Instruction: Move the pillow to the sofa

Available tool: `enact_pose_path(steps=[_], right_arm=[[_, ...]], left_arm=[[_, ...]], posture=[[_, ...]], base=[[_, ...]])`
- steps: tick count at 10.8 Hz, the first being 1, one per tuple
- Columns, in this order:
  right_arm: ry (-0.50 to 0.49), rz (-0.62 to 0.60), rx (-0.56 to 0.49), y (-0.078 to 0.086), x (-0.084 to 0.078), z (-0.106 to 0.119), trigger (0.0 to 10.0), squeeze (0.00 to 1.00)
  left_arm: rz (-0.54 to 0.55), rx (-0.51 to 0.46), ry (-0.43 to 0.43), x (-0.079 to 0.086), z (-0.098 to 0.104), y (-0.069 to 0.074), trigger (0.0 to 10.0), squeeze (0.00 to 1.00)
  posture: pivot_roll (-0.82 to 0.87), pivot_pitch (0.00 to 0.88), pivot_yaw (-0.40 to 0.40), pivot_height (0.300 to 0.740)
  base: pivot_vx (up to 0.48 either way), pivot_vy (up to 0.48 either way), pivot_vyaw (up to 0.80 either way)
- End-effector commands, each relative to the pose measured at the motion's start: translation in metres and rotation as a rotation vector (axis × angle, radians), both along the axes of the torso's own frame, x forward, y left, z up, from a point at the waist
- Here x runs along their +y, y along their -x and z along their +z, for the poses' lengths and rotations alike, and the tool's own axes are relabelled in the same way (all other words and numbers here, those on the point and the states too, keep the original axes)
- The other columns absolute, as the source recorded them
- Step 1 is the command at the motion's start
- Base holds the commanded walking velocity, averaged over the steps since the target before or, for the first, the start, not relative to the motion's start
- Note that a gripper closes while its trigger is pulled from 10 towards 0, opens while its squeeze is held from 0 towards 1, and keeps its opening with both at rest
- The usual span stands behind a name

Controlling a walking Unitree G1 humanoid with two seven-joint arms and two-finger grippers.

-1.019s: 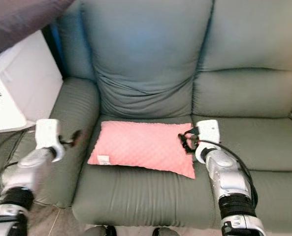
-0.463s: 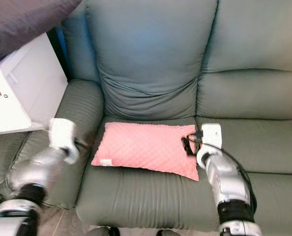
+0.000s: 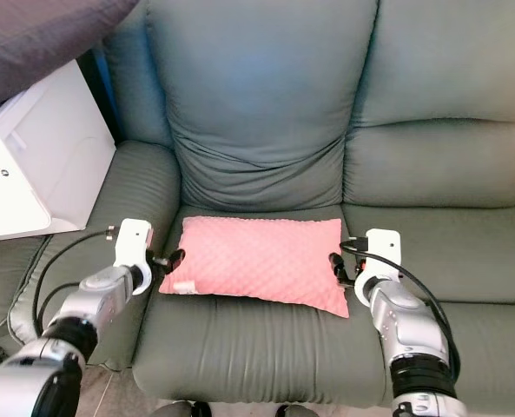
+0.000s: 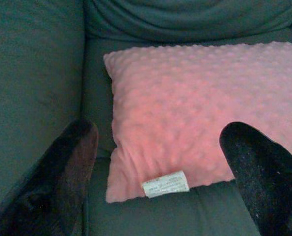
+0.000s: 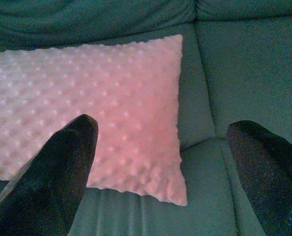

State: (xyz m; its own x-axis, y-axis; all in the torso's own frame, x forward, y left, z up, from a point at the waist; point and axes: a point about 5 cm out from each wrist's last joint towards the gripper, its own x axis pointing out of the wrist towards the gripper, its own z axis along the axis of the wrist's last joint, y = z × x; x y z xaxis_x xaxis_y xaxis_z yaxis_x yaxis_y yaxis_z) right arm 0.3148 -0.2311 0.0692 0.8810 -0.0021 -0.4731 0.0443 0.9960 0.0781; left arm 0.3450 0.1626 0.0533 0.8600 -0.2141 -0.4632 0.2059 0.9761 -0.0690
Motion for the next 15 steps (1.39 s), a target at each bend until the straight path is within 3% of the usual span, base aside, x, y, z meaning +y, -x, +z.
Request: enact_pose_path(steps=[1,3,7,8,13,15], right_arm=[[-0.015,-0.020,-0.006,0.002,-0.003,0.004,10.0,0.00],[-0.086,-0.055,0.016,0.010,-0.002,0.007,10.0,0.00],[-0.084,-0.027,0.106,0.015,-0.005,-0.001,10.0,0.00],[-0.083,0.008,0.126,0.012,-0.001,-0.003,10.0,0.00],[0.110,0.140,0.131,-0.022,0.002,-0.003,10.0,0.00],[0.103,0.164,0.115,-0.031,0.010,0.001,10.0,0.00]], left_arm=[[0.010,0.005,-0.013,0.003,-0.001,0.000,10.0,0.00],[0.041,0.019,-0.024,0.008,-0.006,0.003,10.0,0.00],[0.076,0.057,-0.021,0.008,-0.015,0.008,10.0,0.00],[0.070,0.056,-0.022,0.004,-0.014,0.007,10.0,0.00],[0.121,0.062,-0.021,-0.013,-0.013,0.003,10.0,0.00],[0.128,0.043,0.002,-0.021,-0.010,0.001,10.0,0.00]], posture=[[-0.12,0.218,0.079,0.740],[-0.13,0.244,0.079,0.740],[-0.15,0.276,0.084,0.740],[-0.15,0.283,0.085,0.740],[-0.15,0.309,0.082,0.740],[-0.15,0.313,0.083,0.740]], base=[[0.000,0.000,0.00],[0.000,0.000,0.00],[0.000,0.000,0.00],[0.000,0.000,0.00],[0.000,0.000,0.00],[0.000,0.000,0.00]])
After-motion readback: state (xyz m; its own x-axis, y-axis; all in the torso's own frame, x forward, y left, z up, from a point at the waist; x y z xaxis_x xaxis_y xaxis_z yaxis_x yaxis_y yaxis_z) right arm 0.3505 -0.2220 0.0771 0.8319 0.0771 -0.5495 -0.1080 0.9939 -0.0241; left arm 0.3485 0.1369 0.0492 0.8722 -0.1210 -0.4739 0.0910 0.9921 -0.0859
